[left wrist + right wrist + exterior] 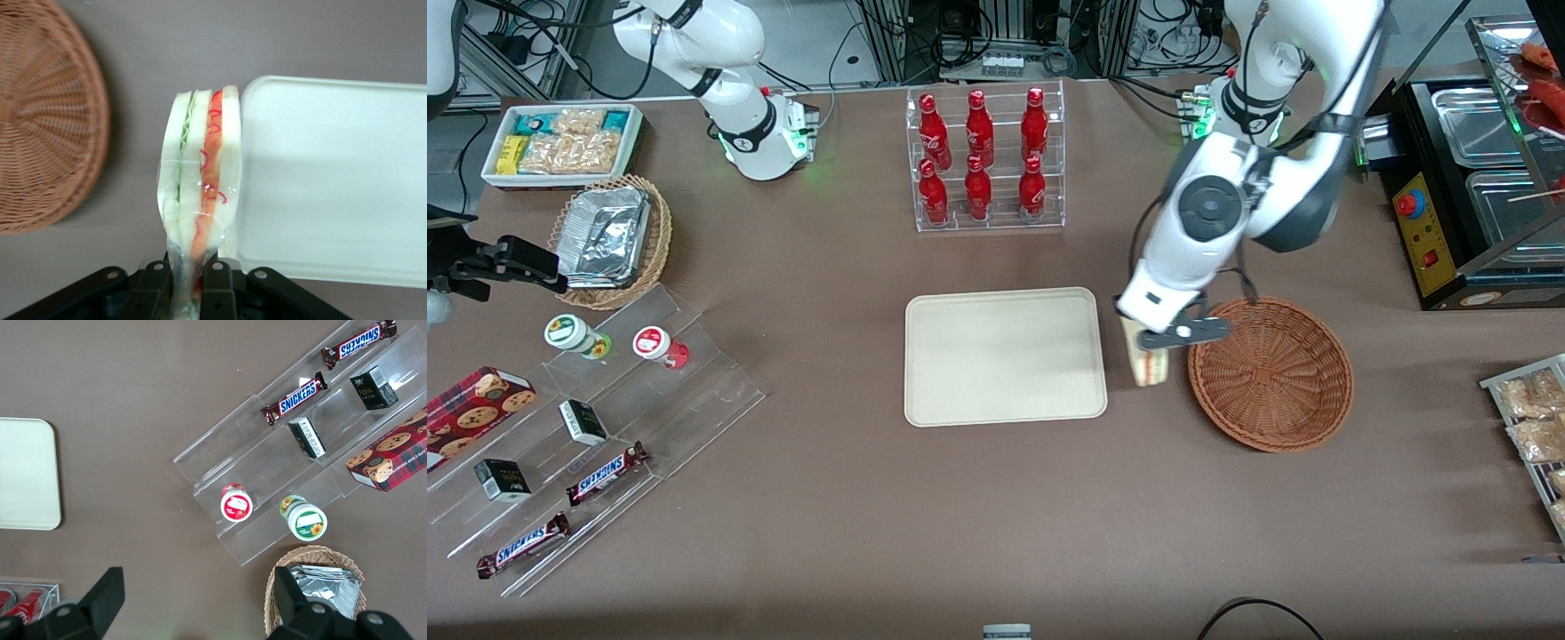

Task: Place sandwich from basket to tray
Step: 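Lift the sandwich with the left gripper and carry it over the tray, then lower the sandwich onto the tray center with the left gripper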

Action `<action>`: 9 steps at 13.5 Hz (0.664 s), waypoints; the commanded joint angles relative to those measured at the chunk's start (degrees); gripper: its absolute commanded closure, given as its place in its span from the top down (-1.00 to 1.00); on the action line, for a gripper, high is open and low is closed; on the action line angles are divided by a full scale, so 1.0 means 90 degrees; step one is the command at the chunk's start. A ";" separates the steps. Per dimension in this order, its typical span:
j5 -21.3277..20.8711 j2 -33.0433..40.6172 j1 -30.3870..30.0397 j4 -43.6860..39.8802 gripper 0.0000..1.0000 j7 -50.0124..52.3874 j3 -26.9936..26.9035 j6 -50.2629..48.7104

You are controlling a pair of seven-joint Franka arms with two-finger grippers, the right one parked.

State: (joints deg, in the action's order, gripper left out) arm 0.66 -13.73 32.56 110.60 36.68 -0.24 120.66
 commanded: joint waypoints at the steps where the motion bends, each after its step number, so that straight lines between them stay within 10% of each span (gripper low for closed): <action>1: 0.0025 -0.0669 0.0502 -0.0783 -1.00 -0.0033 -0.0100 -0.0145; 9: 0.0103 -0.2261 0.0875 -0.2473 -1.00 0.0268 0.0436 -0.0145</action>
State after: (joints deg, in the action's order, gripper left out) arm 0.77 -29.23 39.94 94.88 37.29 2.82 120.74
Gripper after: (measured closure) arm 0.850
